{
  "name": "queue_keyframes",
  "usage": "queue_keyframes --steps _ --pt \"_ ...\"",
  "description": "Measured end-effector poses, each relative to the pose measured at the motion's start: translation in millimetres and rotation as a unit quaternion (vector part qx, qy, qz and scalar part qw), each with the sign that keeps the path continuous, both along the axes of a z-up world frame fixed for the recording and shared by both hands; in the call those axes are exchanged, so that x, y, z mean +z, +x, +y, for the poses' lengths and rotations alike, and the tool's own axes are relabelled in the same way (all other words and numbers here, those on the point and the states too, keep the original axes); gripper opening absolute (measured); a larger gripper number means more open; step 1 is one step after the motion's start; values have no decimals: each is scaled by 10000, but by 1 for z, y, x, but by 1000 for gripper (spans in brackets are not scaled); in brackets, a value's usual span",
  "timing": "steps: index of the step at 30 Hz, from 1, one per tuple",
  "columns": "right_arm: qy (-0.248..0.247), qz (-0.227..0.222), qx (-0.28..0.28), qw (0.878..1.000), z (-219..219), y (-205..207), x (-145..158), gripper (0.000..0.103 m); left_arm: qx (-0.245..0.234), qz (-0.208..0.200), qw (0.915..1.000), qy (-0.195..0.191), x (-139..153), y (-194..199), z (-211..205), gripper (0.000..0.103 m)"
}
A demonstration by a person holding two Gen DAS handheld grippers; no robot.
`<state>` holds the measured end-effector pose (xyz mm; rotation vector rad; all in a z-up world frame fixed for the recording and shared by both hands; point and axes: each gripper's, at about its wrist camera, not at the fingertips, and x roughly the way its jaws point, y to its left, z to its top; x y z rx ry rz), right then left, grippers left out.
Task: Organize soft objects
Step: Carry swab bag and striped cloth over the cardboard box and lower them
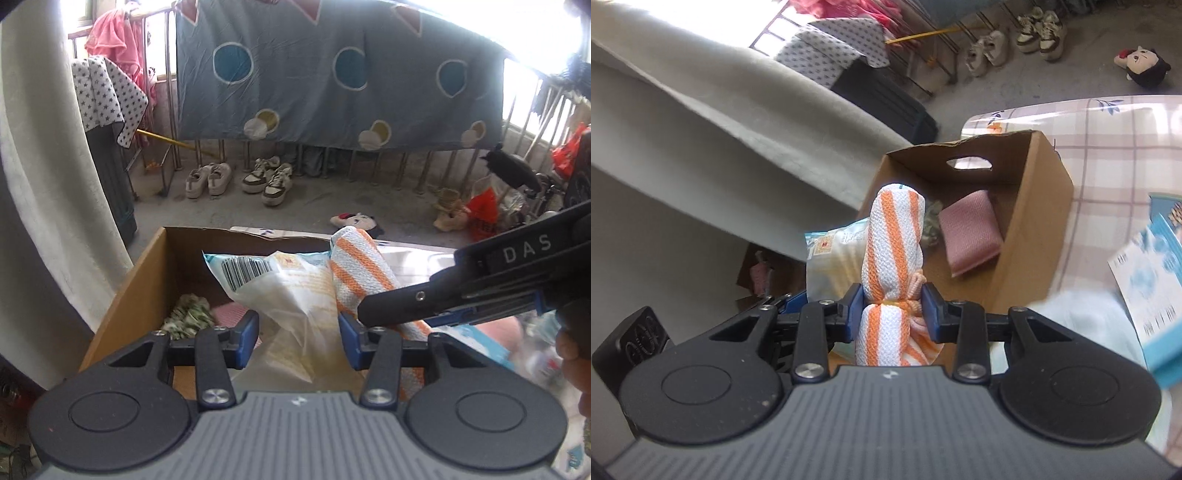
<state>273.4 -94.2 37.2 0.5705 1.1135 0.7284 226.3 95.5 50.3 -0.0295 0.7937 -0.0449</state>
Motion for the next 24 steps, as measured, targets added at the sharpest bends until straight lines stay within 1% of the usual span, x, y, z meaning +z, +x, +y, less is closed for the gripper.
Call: queue_keyframes --steps 4,8,12,16,17,19,21,22,23,24 --pt "-489 57 -163 9987 39 48 -18 33 -22 193 9998 -42 -29 50 17 48" --pt "-1043 43 -320 9940 61 80 -41 33 -224 235 9995 33 -56 81 18 48" --pt "-1599 -43 -365 9864 74 102 -61 35 -379 281 9989 -32 -79 99 17 48" --pt "-2030 30 -387 9784 83 115 -76 36 -490 426 9979 -78 -98 112 17 47" --pt "-2120 22 -418 9764 84 117 -79 35 -474 475 9977 -82 -102 114 18 45" --pt "-2153 -3 -462 9754 84 120 -83 37 -434 571 9972 -215 -109 120 24 46" --pt "-1960 7 -592 9788 80 121 -84 45 -406 631 9963 -410 -115 122 29 47" --pt "-1792 -3 -654 9816 76 120 -82 54 -381 635 9962 -467 -117 122 31 47" --pt "-1599 -23 -695 9847 73 120 -81 60 -366 635 9961 -497 -118 123 32 48" --pt "-1435 -49 -741 9869 70 119 -78 61 -362 651 9959 -516 -119 123 33 48"
